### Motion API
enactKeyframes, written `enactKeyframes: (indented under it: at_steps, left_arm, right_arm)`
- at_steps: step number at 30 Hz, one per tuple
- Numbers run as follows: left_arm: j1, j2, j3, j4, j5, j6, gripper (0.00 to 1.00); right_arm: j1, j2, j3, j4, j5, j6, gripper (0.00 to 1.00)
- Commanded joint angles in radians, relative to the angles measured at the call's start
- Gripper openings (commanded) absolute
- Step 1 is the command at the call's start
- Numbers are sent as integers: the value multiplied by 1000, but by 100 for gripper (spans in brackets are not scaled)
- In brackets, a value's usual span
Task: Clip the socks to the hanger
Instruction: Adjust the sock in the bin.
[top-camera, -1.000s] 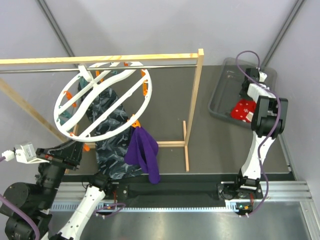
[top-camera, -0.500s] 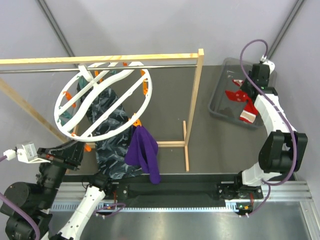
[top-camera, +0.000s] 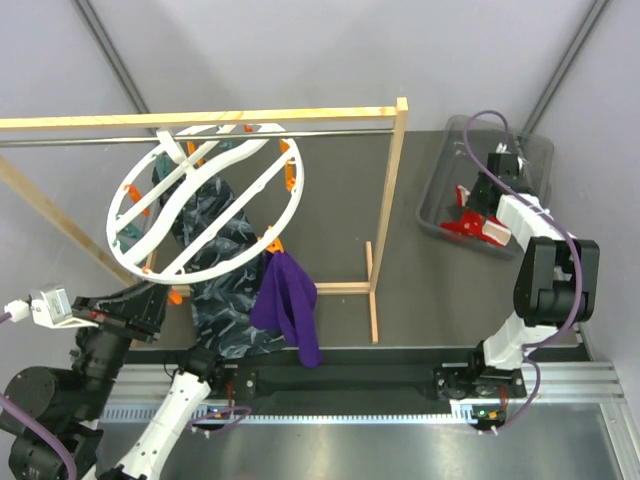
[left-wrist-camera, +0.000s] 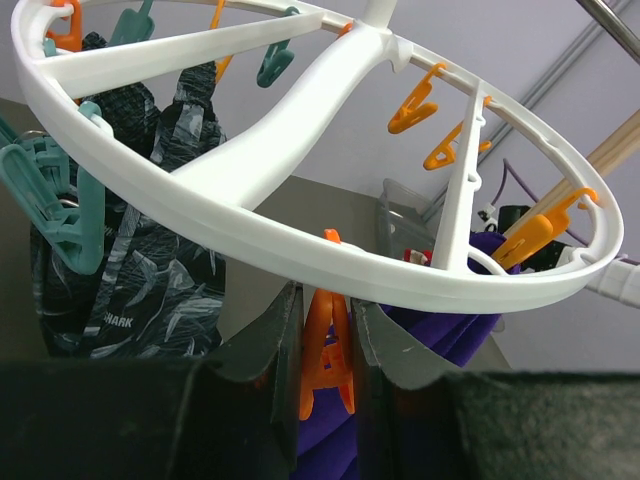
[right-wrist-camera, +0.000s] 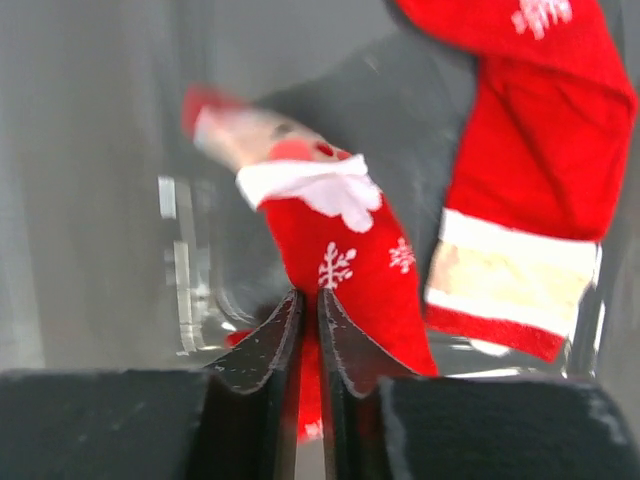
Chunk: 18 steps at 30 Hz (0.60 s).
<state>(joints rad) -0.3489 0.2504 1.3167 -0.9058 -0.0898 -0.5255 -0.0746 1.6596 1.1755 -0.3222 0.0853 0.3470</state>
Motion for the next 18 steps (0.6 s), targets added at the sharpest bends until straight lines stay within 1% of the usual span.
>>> enactKeyframes:
  at_steps: [1, 2, 4, 5, 7, 8, 11, 15, 18]
  left_arm:
    - [1, 13, 22, -16, -1, 1, 0]
    - [1, 9, 19, -18, 1, -1, 0]
    - [1, 1, 7, -19, 1, -5, 0]
    - [1, -9, -5, -21, -1, -8, 0]
    - [1, -13, -14, -24, -4, -19, 0]
    - [1, -11, -16, -24, -1, -28, 0]
    - [1, 1, -8, -13, 16, -30, 0]
    - [1, 15, -8, -4, 16, -11, 0]
    - [1, 15, -8, -5, 24, -19, 0]
  right_arm:
    - [-4, 12, -37, 17, 82, 8, 13]
    - [-5, 14, -51, 20, 91, -2, 18]
    - [-1, 17, -56, 18, 113, -29, 24]
    - [-1, 17, -53, 9, 119, -37, 35]
    - [2, 12, -37, 3, 120, -55, 46]
    - [2, 12, -28, -8, 122, -60, 58]
    - [1, 26, 19, -23, 131, -71, 74]
    - [1, 80, 71, -15, 105, -71, 76]
    - [1, 175, 137, -29, 103, -77, 75]
